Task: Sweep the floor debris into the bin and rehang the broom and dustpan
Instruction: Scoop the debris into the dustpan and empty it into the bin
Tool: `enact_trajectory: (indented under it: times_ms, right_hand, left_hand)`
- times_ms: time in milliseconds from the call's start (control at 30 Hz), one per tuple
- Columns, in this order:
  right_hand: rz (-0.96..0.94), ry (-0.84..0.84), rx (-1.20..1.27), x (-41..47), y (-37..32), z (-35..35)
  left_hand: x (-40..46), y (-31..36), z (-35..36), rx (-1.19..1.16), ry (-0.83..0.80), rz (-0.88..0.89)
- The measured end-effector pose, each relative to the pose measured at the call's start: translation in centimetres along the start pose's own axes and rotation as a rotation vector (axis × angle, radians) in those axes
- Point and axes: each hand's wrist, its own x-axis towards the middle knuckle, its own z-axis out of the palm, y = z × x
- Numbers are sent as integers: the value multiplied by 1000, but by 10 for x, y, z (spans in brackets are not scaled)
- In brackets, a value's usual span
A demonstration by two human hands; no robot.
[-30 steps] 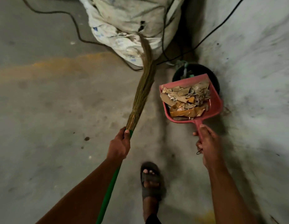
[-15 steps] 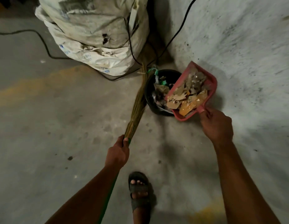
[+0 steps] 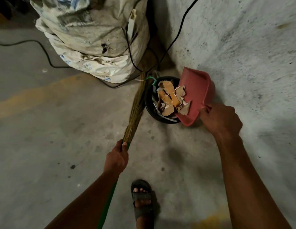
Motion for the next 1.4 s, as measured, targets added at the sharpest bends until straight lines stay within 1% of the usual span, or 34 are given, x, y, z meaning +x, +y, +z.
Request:
enact_trajectory:
  times_ms: [167,300,400,467,533,633,800,933,1133,1400]
  right_hand:
    - [18,30,3,-4,-7,-25]
    - [8,102,7,-13,-11,-42]
    - [-6,161,58,-23,-14,-53]
    - [-27,170,79,-29,-18,-49]
    - [-45,144,85,-33,-21,-40]
    - [-37,129,105,-38,-20,-28]
    - [5,188,164,-50,-15,-16]
    - [7,149,157,-53,-26,1]
    - [35,100,145,-49,-29,17]
    - [100,65,117,-68,-31,26]
  left_hand:
    - [-3,6,0,-6,9,-36]
    - [-8,9,1,25,27,-32]
    - [-13,10,2,50,35,-34]
    - [-15,9,3,60,38,-36]
    - [-16,8,3,74,46,-35]
    - [-20,7,3,83,49,-25]
    - [-18,1,-6,164,59,-7]
    - [-3,-4,-16,278,-17,78]
    - [17,-4,-35,388,-64,150]
    - [13,-22,-67,543,-208,231]
